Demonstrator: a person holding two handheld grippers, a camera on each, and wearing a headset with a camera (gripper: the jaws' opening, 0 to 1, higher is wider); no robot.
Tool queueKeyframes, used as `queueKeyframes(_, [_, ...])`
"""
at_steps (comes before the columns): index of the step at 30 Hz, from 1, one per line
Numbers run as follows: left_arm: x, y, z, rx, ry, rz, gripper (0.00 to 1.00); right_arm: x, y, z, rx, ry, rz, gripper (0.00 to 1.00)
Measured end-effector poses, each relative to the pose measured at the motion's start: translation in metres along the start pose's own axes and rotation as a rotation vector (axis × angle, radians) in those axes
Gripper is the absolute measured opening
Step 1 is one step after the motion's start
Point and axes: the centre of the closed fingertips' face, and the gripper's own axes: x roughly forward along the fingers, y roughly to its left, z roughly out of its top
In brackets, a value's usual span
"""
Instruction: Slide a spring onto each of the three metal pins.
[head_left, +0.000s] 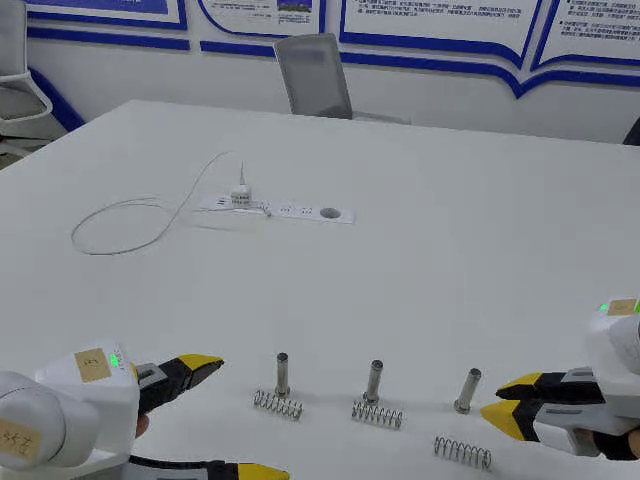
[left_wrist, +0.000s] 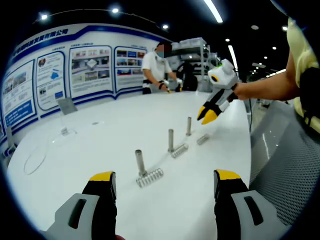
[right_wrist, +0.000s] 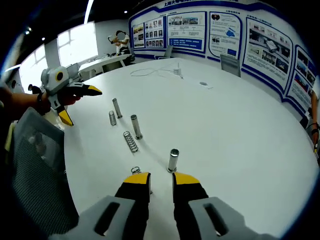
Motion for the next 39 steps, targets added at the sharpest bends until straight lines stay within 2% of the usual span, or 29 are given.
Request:
queueKeyframes(4, [-0.001, 0.000, 0.000, 0.000, 0.000, 0.001, 0.81, 0.002, 0.013, -0.005, -0.054, 0.009, 0.076, 0.18])
queueKeyframes(14, [-0.002, 0.001, 0.001, 0.001, -0.001, 0.003, 0.81, 0.014, 0.026, -0.023, -0.144, 0.046, 0.178, 0.18])
queueKeyframes(26, [-0.002, 0.000, 0.002, 0.000, 0.002, 0.003, 0.81, 0.022, 0.026, -0.033, -0.198, 0.065, 0.214, 0.16])
queueKeyframes(35, [-0.003, -0.003, 0.002, -0.001, 0.003, -0.003, 0.80, 0.025, 0.026, -0.040, -0.247, 0.101, 0.215, 0.14])
queueKeyframes(39, [-0.004, -0.003, 0.002, -0.003, 0.002, -0.002, 0.80, 0.026, 0.026, -0.039, -0.248, 0.098, 0.215, 0.12])
